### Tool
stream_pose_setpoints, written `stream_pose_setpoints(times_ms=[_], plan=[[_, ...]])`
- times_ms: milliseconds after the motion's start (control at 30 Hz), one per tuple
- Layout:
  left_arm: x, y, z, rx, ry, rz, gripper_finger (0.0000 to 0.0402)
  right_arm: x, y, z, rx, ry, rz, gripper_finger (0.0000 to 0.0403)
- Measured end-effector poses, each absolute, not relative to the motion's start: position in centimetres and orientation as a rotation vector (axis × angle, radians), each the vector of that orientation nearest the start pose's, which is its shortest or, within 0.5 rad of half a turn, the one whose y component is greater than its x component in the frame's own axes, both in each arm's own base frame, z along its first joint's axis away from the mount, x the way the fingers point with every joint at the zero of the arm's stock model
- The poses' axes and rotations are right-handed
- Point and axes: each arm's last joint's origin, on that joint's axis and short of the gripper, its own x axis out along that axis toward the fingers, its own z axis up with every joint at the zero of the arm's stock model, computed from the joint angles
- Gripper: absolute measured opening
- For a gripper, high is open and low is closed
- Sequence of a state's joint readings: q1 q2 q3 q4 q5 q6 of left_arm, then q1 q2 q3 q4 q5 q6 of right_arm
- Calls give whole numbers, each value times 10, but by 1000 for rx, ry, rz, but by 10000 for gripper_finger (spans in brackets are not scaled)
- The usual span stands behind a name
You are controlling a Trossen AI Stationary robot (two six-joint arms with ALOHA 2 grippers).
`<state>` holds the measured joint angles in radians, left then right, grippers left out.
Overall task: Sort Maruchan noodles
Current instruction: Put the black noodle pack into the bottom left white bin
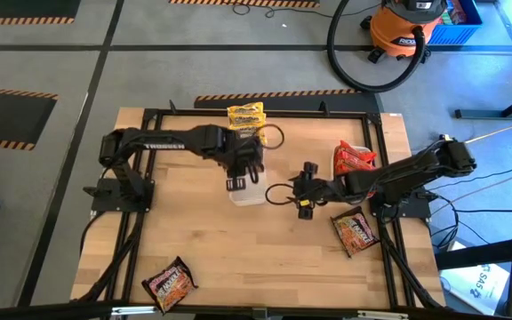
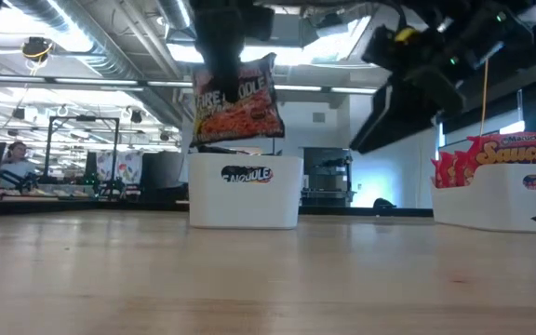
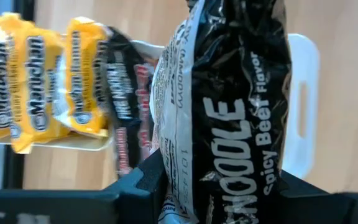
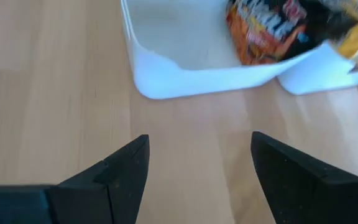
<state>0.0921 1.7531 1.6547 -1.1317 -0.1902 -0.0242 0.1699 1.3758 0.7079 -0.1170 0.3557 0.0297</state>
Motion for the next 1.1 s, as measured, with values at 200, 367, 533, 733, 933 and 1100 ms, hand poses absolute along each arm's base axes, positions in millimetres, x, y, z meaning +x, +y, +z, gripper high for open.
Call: stream_pose_setpoints(times_ms=[200,367,533,733,933,1100], plan=[[350,63,302,-9,1230,263,132,256,34,174,-130,731,-203,259],[355,66,292,-16,1256,257,132,254,33,169,-123,703,-203,259],[364,65,280,-26,1277,232,132,254,33,169,-121,692,-202,259],[369,69,269,-28,1304,243,132,254,33,169,-119,688,-202,259],[372,74,259,-32,1341,255,132,254,33,169,-118,688,-202,259],[372,77,255,-24,1360,275,132,254,33,169,-118,688,-203,259]])
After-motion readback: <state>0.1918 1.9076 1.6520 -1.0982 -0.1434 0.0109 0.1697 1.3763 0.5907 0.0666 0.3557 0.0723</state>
